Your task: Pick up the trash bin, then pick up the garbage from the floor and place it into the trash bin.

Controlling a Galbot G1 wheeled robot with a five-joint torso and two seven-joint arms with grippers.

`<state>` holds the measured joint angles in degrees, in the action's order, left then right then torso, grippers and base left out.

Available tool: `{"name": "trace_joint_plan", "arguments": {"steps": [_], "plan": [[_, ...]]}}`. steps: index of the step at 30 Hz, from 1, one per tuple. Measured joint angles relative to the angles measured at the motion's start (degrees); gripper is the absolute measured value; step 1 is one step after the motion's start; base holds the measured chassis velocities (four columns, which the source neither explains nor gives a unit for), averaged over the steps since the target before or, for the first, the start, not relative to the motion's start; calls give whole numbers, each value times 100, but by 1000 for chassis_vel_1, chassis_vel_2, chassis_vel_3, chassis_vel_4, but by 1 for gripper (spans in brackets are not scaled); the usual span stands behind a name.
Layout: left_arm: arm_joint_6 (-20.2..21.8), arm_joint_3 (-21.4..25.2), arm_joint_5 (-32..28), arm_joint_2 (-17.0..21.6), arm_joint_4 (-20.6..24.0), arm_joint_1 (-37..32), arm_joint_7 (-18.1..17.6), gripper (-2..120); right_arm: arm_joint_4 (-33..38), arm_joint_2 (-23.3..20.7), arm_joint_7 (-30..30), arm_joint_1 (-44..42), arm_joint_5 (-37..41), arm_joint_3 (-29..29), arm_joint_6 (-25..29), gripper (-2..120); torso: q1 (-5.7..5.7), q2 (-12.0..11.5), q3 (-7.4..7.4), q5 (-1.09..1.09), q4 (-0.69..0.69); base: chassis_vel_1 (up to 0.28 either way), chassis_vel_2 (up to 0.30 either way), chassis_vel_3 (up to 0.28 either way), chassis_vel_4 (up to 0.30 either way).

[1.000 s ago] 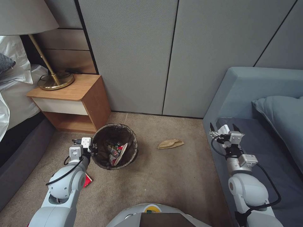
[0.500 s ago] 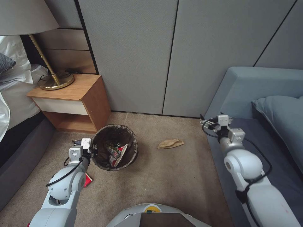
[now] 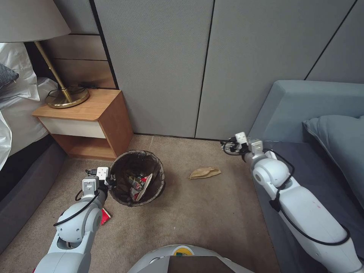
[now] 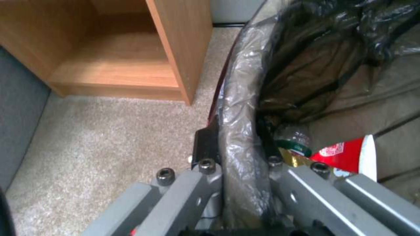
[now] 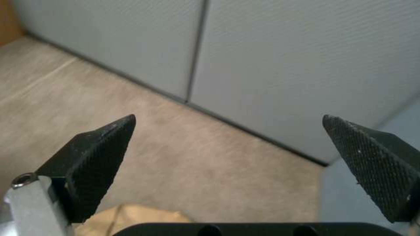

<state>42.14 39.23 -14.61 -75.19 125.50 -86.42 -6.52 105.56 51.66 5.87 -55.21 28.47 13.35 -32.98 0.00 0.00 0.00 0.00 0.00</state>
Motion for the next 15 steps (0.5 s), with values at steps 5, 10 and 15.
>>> {"name": "trace_joint_plan", "arguments": {"steps": [5, 10, 15], "plan": [[0, -12, 9, 12, -5, -7, -4, 3, -583, 10, -120, 456, 75, -740, -104, 100, 0, 0, 0, -1, 0, 0, 0, 0, 0], [0, -9, 13, 20, -22, -21, -5, 3, -1004, 148, -193, 817, 78, -1203, -141, 100, 0, 0, 0, -1, 0, 0, 0, 0, 0], [0, -40, 54, -10, -59, -24, -4, 3, -1541, 382, -254, 1161, -66, -1726, -81, 100, 0, 0, 0, 0, 0, 0, 0, 0, 0]]}}
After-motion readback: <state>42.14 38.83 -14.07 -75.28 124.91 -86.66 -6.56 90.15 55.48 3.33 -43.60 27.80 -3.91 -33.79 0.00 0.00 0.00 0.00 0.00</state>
